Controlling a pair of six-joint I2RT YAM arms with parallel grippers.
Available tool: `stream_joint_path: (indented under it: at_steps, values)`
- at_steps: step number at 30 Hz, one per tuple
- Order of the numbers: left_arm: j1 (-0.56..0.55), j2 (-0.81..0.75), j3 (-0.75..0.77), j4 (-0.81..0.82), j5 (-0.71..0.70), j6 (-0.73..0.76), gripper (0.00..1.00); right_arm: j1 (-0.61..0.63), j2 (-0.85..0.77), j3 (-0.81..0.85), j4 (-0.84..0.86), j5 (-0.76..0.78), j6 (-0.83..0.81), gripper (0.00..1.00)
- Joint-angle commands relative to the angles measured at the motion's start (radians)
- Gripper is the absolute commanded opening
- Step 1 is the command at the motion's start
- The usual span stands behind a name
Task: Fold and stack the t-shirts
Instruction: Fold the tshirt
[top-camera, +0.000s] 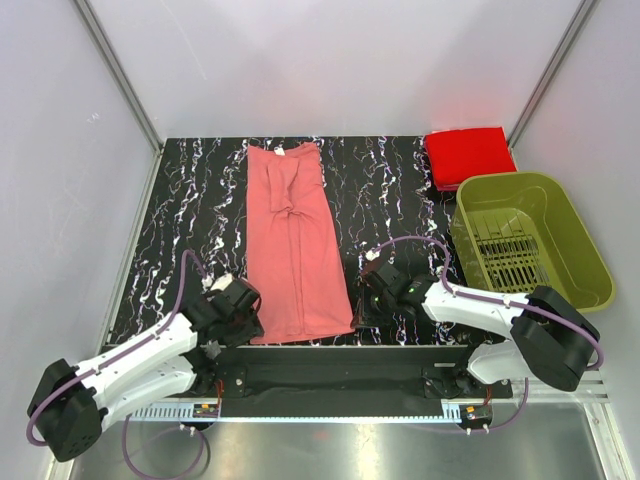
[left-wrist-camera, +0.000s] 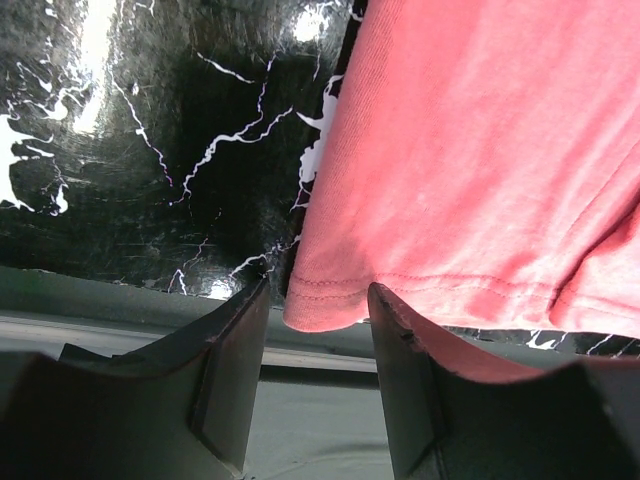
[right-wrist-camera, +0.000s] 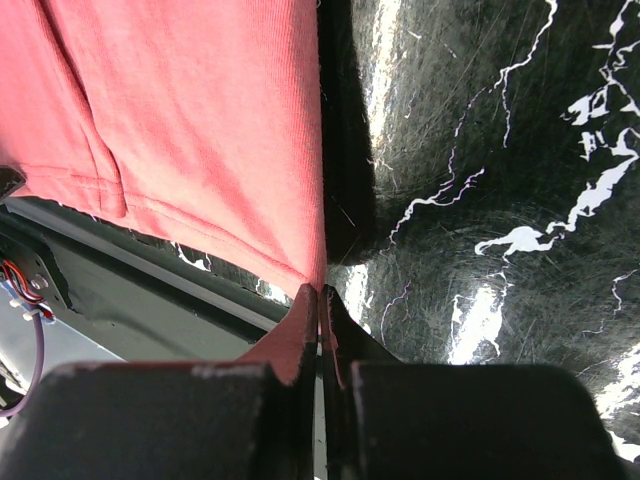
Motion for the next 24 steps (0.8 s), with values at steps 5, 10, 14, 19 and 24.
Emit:
stream_joint_path:
  at_steps: [5, 10, 14, 19, 24]
  values:
    - [-0.006, 0.011, 0.043, 0.004, -0.011, 0.025, 0.50, 0.009, -0.008, 0.014, -0.005, -0.009, -0.013, 0.00]
    - [-0.015, 0.019, 0.051, -0.001, -0.027, 0.029, 0.49, 0.008, -0.008, 0.022, -0.008, -0.007, -0.010, 0.00]
    - [-0.019, 0.023, 0.117, -0.028, -0.039, 0.057, 0.50, 0.008, -0.008, 0.020, -0.019, -0.004, -0.013, 0.06]
    - [-0.058, 0.080, 0.223, 0.024, -0.008, 0.140, 0.49, 0.008, -0.026, 0.036, -0.074, 0.031, -0.024, 0.23]
    - [-0.145, 0.283, 0.309, 0.117, 0.001, 0.134, 0.35, 0.008, -0.067, 0.056, -0.117, 0.068, -0.035, 0.32]
